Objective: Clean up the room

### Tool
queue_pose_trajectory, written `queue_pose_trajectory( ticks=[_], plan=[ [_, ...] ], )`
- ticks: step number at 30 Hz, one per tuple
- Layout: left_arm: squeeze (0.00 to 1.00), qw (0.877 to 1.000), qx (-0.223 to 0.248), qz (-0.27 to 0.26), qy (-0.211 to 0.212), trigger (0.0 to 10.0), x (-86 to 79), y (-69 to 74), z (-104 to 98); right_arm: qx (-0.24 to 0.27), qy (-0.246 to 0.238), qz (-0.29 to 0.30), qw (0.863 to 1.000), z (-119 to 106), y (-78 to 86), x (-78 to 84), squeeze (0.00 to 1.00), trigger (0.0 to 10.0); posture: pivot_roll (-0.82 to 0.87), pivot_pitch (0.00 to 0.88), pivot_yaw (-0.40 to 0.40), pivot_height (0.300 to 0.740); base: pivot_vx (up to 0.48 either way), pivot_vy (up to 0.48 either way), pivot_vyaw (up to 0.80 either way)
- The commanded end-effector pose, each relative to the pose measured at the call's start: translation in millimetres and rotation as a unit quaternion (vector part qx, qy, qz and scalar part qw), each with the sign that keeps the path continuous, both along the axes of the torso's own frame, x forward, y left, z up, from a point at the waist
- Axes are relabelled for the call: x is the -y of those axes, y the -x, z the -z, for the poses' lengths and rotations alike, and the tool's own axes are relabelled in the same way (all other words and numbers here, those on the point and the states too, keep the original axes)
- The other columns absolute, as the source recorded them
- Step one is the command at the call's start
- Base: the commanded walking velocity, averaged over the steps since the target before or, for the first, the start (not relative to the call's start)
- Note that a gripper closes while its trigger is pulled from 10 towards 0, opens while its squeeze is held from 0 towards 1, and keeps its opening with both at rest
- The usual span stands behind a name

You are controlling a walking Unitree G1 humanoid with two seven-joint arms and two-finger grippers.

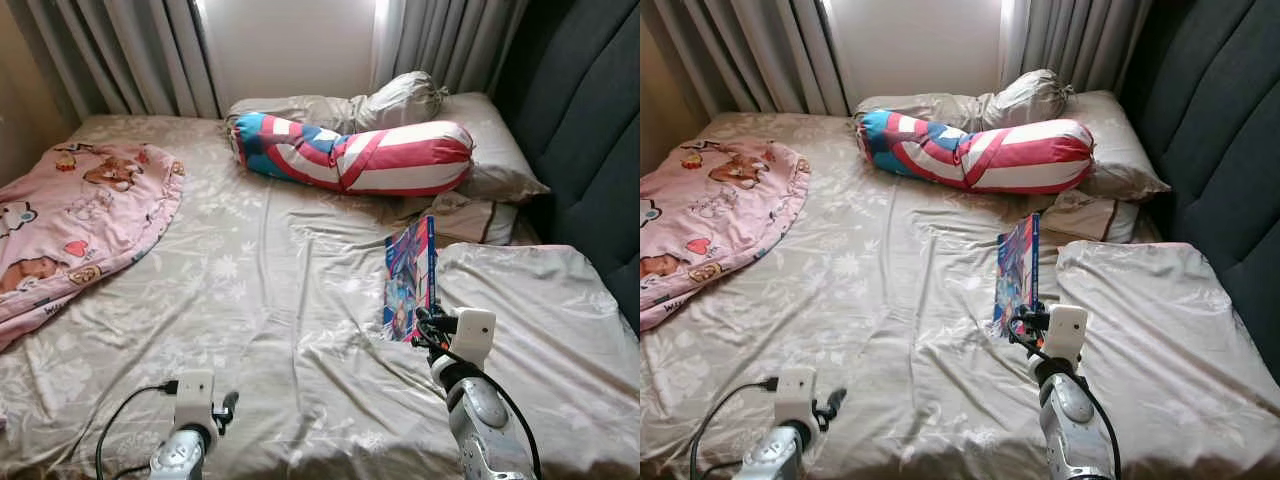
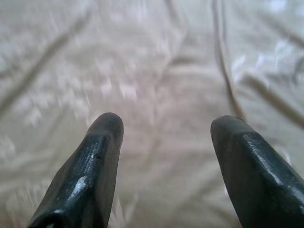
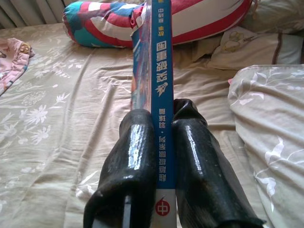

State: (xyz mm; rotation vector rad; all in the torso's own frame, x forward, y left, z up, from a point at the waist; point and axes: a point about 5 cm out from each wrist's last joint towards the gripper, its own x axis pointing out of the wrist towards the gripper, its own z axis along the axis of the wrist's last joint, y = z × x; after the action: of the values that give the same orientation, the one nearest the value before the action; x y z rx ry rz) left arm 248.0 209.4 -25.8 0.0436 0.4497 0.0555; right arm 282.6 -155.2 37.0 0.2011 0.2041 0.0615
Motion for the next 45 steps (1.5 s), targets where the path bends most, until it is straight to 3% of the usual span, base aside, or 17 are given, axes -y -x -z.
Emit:
queue_pose_trajectory(
  ticks=[1,4,10,18,27,40,45],
  plan=[
    [0.0,1.0,0.012,-0.011,-0.001,10.0,-10.2,8.3,1,0.026,0.004,-0.003,1.0,-11,-3.8,0.8,0.0,10.0,-0.11,0.025,-0.018,0.74,0.0,0.0,0.0],
    [0.0,0.999,0.044,-0.012,-0.011,10.0,-20.1,18.6,-3,0.023,0.003,-0.005,1.0,-10,-3.7,0.8,0.0,10.0,-0.1,0.027,-0.024,0.74,0.0,0.0,0.0],
    [0.0,0.998,0.063,-0.018,-0.014,10.0,-24.7,24.5,-6,0.018,0.003,-0.008,1.0,-9,-4.2,-0.2,0.0,10.0,-0.09,0.027,-0.03,0.74,0.0,0.0,0.0],
    [0.0,0.996,0.084,-0.015,-0.003,10.0,-16.4,13.1,-14,0.003,0.015,-0.011,1.0,-7,-5.6,-1.2,0.0,10.0,-0.1,0.024,-0.026,0.736,0.0,0.0,0.0],
    [0.0,0.994,0.107,0.004,0.008,10.0,-5.2,-2.6,-26,0.007,0.014,-0.008,1.0,-6,-4.3,0.3,0.0,10.0,-0.11,0.015,-0.021,0.681,0.0,0.0,0.0],
    [0.0,0.993,0.117,0.014,0.013,10.0,-1.3,-4.9,-31,-0.002,0.014,-0.007,1.0,-3,-2.0,-1.7,0.0,10.0,-0.11,0.004,-0.018,0.681,0.0,0.0,0.0],
    [0.0,0.992,0.129,0.015,0.011,10.0,-0.8,-7.2,-35,0.01,0.009,-0.009,1.0,-5,-1.7,-1.8,0.0,10.0,-0.1,0.018,-0.024,0.647,0.0,0.0,0.0]
  ],
)
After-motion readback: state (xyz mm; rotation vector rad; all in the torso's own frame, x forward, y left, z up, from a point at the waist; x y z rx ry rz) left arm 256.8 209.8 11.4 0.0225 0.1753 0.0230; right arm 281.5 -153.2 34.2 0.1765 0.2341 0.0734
